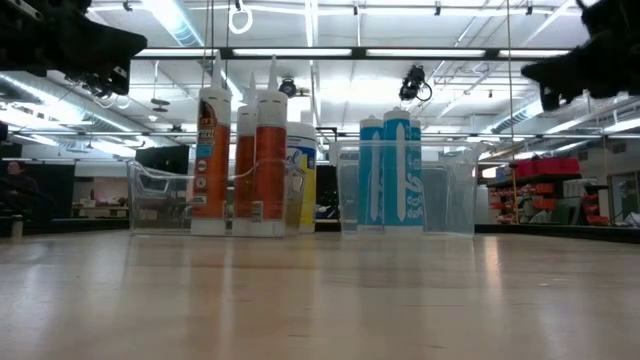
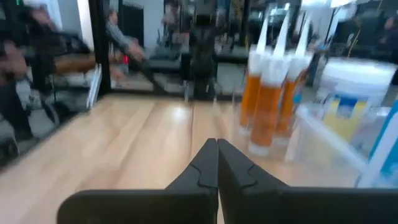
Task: Pick & place silicon tubes, Sealant and Lysol wipes
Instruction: Return to Home Position
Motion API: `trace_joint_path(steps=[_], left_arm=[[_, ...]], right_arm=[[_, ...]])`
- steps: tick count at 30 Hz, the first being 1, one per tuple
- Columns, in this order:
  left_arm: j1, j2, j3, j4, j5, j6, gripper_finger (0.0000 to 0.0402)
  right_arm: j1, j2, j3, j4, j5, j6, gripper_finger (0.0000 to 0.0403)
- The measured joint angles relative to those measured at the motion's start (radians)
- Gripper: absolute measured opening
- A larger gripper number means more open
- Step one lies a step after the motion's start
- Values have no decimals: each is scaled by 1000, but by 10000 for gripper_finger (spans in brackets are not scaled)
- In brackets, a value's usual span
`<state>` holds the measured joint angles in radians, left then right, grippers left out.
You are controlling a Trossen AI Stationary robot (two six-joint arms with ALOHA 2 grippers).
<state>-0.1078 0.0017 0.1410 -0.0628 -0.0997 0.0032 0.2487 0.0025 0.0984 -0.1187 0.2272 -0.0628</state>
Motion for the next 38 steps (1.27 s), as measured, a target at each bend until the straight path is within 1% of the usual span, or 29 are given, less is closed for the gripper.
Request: trace_joint_path(steps=[2, 6, 8, 12, 17, 21, 38], left_arm=[[0, 1, 0, -1, 0, 2, 2], [0, 2, -1, -6, 1, 6, 2], [0, 4, -1, -16, -2, 6, 2], [0, 5, -3, -47, -30, 6, 2], [0, 5, -3, -74, -40, 25, 3], [0, 5, -3, -69, -41, 34, 3], [0, 4, -3, -69, -41, 34, 3]], right_arm=[[-8, -2, -37, 8, -11, 9, 0], [-24, 13, -43, 48, -78, 18, 0], [-29, 14, -46, 42, -91, 29, 0], [-30, 17, -46, 46, -88, 22, 1], [-30, 17, -46, 51, -35, 14, 14], [-30, 17, -46, 51, -36, 19, 20], [-30, 17, -46, 51, -36, 20, 22]])
